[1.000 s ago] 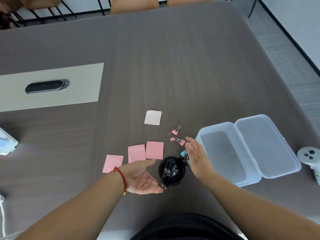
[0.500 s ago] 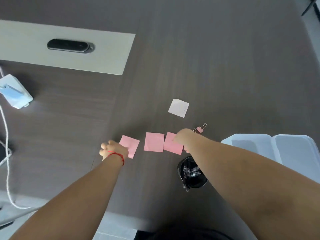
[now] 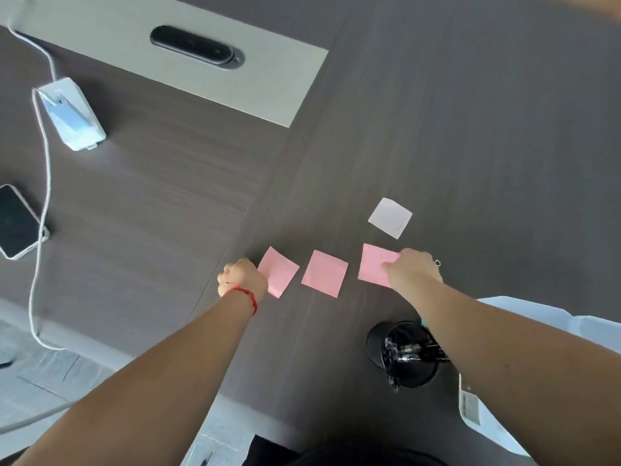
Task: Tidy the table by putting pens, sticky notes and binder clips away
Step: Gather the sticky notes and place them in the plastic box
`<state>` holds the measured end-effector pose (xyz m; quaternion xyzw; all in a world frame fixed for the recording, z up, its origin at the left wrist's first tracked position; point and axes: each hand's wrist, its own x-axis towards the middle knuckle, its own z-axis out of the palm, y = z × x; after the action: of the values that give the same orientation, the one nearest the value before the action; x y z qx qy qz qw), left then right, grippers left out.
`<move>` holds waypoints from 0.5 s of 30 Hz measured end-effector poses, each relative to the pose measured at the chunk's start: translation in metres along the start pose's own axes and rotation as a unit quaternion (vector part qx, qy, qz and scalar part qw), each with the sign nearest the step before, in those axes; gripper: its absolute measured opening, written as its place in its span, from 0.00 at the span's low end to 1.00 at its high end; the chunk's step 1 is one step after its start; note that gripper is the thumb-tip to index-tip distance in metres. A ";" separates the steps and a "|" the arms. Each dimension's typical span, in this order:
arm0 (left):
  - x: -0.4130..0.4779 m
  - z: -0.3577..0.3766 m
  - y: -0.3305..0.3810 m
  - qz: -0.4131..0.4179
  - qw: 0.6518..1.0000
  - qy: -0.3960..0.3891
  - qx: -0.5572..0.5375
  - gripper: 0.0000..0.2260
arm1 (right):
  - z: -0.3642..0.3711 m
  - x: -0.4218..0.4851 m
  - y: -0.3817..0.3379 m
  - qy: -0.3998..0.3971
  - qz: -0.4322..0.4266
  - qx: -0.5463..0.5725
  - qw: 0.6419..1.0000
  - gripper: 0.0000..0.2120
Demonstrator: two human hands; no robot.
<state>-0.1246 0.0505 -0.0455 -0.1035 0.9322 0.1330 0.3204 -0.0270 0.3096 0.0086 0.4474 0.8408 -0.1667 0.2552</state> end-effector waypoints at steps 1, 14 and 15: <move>-0.002 -0.001 -0.002 0.007 1.000 0.004 -0.014 0.14 | -0.004 0.002 0.001 0.034 -0.021 0.081 0.996 0.13; -0.033 -0.002 -0.021 -0.003 0.915 -0.032 -0.402 0.08 | 0.075 -0.033 -0.077 -0.026 0.088 0.140 0.986 0.18; -0.033 -0.001 -0.021 -0.008 0.899 -0.034 -0.436 0.07 | 0.078 -0.034 -0.077 -0.016 0.106 0.157 0.982 0.19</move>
<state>-0.0937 0.0342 -0.0274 -0.2359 0.7685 0.5269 0.2760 -0.0542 0.2051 -0.0315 0.5658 0.7478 -0.2758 0.2112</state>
